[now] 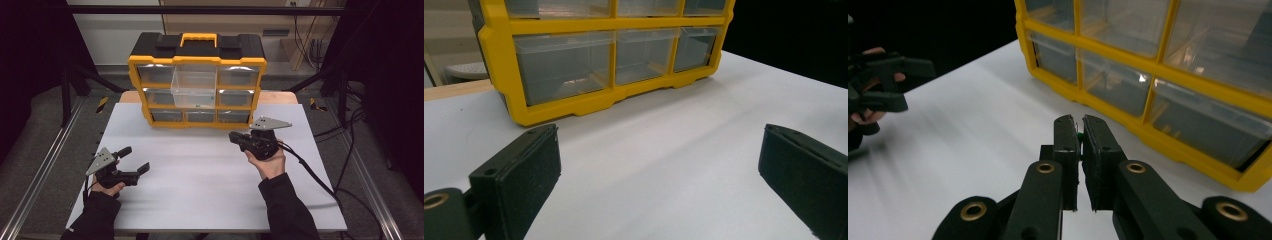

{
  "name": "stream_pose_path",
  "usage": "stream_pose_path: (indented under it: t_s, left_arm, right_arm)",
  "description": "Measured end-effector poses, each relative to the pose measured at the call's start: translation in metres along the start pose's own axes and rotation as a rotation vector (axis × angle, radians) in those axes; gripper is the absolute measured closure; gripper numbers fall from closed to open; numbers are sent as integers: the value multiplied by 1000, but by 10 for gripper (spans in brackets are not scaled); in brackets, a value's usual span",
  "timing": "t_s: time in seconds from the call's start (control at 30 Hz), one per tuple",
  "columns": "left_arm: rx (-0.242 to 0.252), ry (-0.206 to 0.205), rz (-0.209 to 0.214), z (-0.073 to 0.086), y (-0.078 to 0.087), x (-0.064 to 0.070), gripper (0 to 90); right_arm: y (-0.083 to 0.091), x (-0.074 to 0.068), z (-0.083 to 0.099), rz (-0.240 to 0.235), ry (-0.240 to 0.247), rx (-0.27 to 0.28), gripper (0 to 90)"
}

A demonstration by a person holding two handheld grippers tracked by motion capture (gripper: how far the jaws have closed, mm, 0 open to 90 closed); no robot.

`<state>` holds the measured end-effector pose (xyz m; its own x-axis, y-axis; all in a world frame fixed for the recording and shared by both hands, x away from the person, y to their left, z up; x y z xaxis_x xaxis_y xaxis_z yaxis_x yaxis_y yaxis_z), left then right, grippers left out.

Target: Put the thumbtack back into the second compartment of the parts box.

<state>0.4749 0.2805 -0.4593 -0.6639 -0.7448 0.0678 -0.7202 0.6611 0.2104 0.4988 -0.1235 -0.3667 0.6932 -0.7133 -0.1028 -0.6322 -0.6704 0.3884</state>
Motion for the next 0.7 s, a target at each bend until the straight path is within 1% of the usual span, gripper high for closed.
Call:
stream_pose_path:
  t_s: [0.03, 0.07, 0.1, 0.13, 0.17, 0.23, 0.33, 0.37, 0.43, 0.47, 0.53, 0.57, 0.6, 0.63, 0.7]
  left_arm:
    - [0, 0, 0, 0, 0, 0, 30]
    - [1, 0, 0, 0, 0, 0, 29]
    - [1, 0, 0, 0, 0, 0, 29]
    - [1, 0, -1, 0, 0, 0, 30]
    - [1, 0, -1, 0, 0, 0, 29]
    - [1, 0, -1, 0, 0, 0, 29]
    - [1, -1, -1, 0, 0, 0, 30]
    - [1, 0, -1, 0, 0, 0, 29]
    - [1, -1, -1, 0, 0, 0, 29]
    - [2, -1, -1, 0, 0, 0, 29]
    - [1, -1, -1, 0, 0, 0, 29]
    - [1, -1, -1, 0, 0, 0, 29]
    - [0, -3, -1, 0, 1, 0, 29]
    - [0, -3, -1, 0, 1, 0, 29]
    - [0, -4, -1, 0, 1, 0, 29]
  right_arm:
    - [0, 0, 0, 0, 0, 0, 851]
    - [4, 0, -8, 0, 9, 18, 851]
    - [4, 0, -8, 0, 9, 18, 851]
    - [7, -1, -15, 1, 17, 29, 852]
    - [7, -1, -15, 1, 17, 29, 852]
    - [12, -3, -26, 2, 31, 40, 852]
    - [14, -5, -32, 2, 40, 47, 852]
    - [18, -6, -41, 2, 50, 63, 852]
    - [19, -7, -44, 2, 52, 69, 852]
    - [21, -9, -54, 1, 60, 81, 852]
    - [23, -11, -60, 1, 67, 88, 852]
    - [23, -11, -60, 1, 67, 88, 852]
    - [24, -13, -69, 2, 77, 95, 852]
    - [24, -13, -69, 2, 77, 95, 852]
    - [24, -15, -75, 5, 84, 100, 852]
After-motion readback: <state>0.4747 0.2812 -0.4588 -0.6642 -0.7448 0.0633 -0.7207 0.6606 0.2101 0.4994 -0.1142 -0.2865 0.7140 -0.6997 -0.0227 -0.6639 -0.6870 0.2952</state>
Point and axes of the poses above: each handheld gripper's, and its own axes: y roughly backward along the jaws, z roughly out of its underside, x roughly to its right, the point moved 3 cm from there along -y, roughly forward along the jaws, and after that the axes turned 2 degrees about x, right-handed, at the moved point
